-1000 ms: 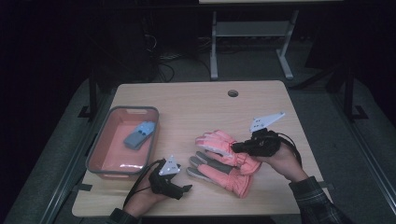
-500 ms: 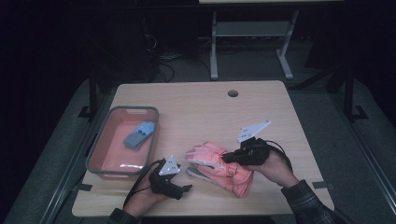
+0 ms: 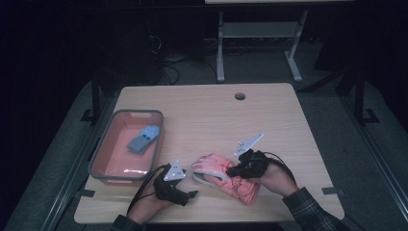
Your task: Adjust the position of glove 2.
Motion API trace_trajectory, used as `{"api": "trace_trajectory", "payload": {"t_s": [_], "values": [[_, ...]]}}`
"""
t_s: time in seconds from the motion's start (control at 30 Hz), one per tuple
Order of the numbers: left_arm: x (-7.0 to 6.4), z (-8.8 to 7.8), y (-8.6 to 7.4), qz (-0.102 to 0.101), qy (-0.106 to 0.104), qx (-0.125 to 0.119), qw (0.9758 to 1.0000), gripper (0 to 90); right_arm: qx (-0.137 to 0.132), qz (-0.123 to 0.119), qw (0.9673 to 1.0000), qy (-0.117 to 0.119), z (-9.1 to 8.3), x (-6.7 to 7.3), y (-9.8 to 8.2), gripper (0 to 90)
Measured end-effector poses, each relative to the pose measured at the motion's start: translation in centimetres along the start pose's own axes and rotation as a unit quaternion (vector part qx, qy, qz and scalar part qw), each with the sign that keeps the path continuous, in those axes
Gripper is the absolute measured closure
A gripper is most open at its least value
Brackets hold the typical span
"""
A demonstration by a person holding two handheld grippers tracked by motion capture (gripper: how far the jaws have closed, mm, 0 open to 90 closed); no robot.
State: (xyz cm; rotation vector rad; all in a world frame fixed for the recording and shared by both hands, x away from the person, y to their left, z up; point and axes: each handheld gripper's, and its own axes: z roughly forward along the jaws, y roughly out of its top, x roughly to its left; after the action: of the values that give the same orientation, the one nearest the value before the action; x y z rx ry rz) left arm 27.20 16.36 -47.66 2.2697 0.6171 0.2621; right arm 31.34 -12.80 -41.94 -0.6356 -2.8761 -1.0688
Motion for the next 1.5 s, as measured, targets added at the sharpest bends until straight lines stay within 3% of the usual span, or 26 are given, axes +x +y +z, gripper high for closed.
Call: {"api": "trace_trajectory", "payload": {"t_s": [0.2, 0.3, 0.37, 0.47, 0.57, 0.67, 0.77, 0.87, 0.97, 1.07, 1.3, 1.5], "values": [[0.0, 0.1, 0.1, 0.000, -0.002, 0.000, 1.0000, 12.6, 0.003, -0.004, 1.0000, -0.001, 0.3, 0.2, -0.2, 86.6], [0.0, 0.1, 0.2, 0.001, 0.000, 0.003, 1.0000, 12.6, -0.020, 0.003, 0.9998, 0.007, -0.8, 0.1, 0.0, 74.6], [-0.1, 0.1, 0.3, -0.001, 0.000, 0.008, 1.0000, 12.6, -0.041, 0.021, 0.9989, 0.009, -1.9, 0.3, 0.3, 65.9], [-0.3, 0.0, 0.6, 0.001, -0.002, 0.022, 0.9998, 13.4, -0.074, 0.029, 0.9969, 0.004, -3.5, 0.1, 0.4, 59.3], [-0.4, -0.2, 0.9, -0.012, -0.015, 0.021, 0.9996, 13.4, -0.098, 0.038, 0.9944, -0.011, -4.8, -0.2, 0.0, 57.7], [-0.7, -0.9, 1.2, -0.022, -0.012, 0.014, 0.9996, 15.8, -0.116, 0.054, 0.9911, -0.036, -6.2, -1.2, -0.9, 58.6], [-1.0, -1.5, 1.3, -0.024, -0.016, 0.004, 0.9996, 29.5, -0.125, 0.067, 0.9883, -0.056, -7.3, -2.1, -2.1, 62.4], [-1.4, -2.0, 1.5, -0.020, -0.012, 0.007, 0.9997, 50.0, -0.122, 0.082, 0.9865, -0.071, -8.1, -3.1, -3.7, 72.7], [-1.8, -2.3, 1.8, -0.018, -0.033, 0.010, 0.9993, 72.7, -0.108, 0.092, 0.9865, -0.082, -8.1, -3.7, -5.5, 84.0], [-2.4, -1.8, 2.2, -0.013, -0.055, 0.012, 0.9983, 89.3, -0.084, 0.101, 0.9875, -0.087, -7.5, -4.0, -7.5, 89.2], [-3.7, -0.1, 3.2, -0.002, -0.084, 0.018, 0.9963, 89.4, -0.049, 0.102, 0.9906, -0.077, -5.6, -4.0, -9.6, 89.9], [-3.8, 1.3, 4.1, 0.010, -0.077, 0.024, 0.9967, 89.4, -0.042, 0.100, 0.9918, -0.067, -4.5, -4.2, -9.7, 90.0]]}}
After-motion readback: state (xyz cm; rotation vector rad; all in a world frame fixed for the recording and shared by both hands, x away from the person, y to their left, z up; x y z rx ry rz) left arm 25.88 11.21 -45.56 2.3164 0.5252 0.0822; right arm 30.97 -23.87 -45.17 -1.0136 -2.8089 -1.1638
